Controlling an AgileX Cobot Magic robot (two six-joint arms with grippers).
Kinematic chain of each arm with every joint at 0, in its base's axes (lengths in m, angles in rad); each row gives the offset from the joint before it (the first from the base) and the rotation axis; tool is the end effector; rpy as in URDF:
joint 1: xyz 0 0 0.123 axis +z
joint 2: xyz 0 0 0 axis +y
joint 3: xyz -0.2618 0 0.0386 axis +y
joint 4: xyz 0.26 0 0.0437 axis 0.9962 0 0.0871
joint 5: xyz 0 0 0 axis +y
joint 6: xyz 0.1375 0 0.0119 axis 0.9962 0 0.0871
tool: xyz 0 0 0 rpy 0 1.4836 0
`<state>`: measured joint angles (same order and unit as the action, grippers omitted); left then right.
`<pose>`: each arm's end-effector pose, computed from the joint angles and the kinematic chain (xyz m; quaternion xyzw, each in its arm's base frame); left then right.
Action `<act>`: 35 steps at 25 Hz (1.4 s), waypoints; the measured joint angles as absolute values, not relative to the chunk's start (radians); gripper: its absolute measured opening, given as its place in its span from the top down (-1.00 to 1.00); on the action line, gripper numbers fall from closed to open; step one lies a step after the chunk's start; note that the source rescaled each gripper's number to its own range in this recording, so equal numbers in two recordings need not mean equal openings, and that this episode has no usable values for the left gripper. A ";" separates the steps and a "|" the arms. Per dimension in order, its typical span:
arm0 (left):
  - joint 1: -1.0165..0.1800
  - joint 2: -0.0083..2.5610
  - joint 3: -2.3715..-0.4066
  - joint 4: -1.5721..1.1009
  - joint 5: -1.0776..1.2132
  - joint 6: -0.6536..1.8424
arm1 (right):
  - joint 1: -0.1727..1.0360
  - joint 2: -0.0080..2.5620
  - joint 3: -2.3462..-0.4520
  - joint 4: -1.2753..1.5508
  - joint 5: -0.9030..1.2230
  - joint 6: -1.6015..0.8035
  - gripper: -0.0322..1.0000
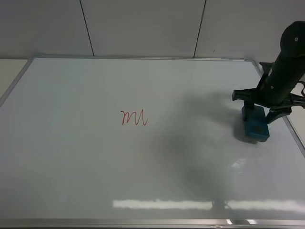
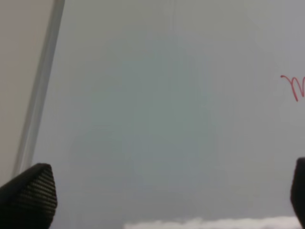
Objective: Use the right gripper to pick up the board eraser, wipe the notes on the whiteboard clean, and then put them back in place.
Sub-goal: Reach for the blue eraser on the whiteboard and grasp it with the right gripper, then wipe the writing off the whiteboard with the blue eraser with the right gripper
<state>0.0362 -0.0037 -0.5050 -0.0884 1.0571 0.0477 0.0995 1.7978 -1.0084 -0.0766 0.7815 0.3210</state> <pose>0.0675 -0.0082 0.2643 0.0067 0.8492 -0.0220 0.5276 0.3219 0.0247 0.0783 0.0845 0.9951 -0.0184 0.0484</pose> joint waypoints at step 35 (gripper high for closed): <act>0.036 -0.004 -0.505 -0.088 1.057 0.048 | 0.522 1.811 -1.370 0.000 0.964 -0.087 0.89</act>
<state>0.0362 -0.0037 -0.5050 -0.0884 1.0571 0.0477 0.5225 1.8114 -1.3701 0.0000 0.9642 -0.0871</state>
